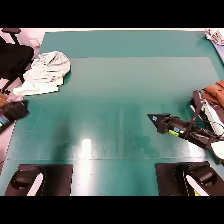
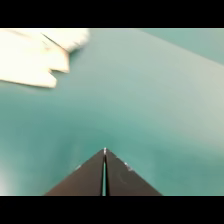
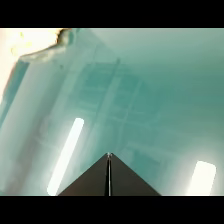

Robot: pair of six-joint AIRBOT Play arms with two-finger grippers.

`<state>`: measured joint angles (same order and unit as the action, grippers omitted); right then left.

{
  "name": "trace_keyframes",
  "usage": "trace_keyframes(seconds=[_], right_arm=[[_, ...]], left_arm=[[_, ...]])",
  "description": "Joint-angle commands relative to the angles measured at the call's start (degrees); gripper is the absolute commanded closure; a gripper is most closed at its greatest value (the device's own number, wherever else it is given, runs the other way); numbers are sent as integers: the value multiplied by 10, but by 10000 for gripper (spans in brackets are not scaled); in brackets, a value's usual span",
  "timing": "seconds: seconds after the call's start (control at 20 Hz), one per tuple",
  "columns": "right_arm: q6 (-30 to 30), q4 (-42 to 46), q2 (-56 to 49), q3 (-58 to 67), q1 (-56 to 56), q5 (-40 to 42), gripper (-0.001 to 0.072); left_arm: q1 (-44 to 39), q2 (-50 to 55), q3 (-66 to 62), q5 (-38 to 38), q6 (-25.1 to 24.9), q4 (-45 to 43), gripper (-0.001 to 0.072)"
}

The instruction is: Fold the shirts.

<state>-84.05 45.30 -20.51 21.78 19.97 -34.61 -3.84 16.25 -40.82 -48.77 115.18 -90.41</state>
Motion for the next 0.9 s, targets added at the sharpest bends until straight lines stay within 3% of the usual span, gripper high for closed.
trace_keyframes(seconds=[0.0, 0.05, 0.1, 0.2, 0.3, 0.35, 0.4, 0.5, 0.6, 0.65, 0.85], right_arm=[[0, -21, 0, 0, 0, 58, 692], [0, -23, 0, 0, 0, 61, 692], [0, -23, 0, 0, 0, 62, 692], [0, -22, 0, 0, 2, 54, 692], [0, -21, 0, 0, 1, 46, 691], [0, -21, -5, 0, -1, 43, 690], [0, -23, -15, 0, -4, 39, 688], [-6, -29, -36, 0, -14, 5, 676], [-6, -70, -63, 0, -30, -27, 510], [-6, -88, -78, 0, -39, -38, 476], [-3, -107, -118, 12, -52, -52, 470]], left_arm=[[0, 162, -140, -53, 35, -136, 592], [2, 227, -183, -54, 23, -145, 308], [12, 293, -223, -58, 18, -143, 189], [44, 413, -294, -88, 20, -129, 188], [89, 515, -356, -104, -6, -57, 187], [106, 558, -386, -103, -39, -14, 145], [121, 603, -418, -103, -57, 10, 35], [150, 674, -478, -104, -57, 10, 17], [189, 727, -529, -94, -57, 21, 17], [206, 751, -549, -87, -61, 33, 16], [251, 834, -591, -50, -121, 87, 17]])
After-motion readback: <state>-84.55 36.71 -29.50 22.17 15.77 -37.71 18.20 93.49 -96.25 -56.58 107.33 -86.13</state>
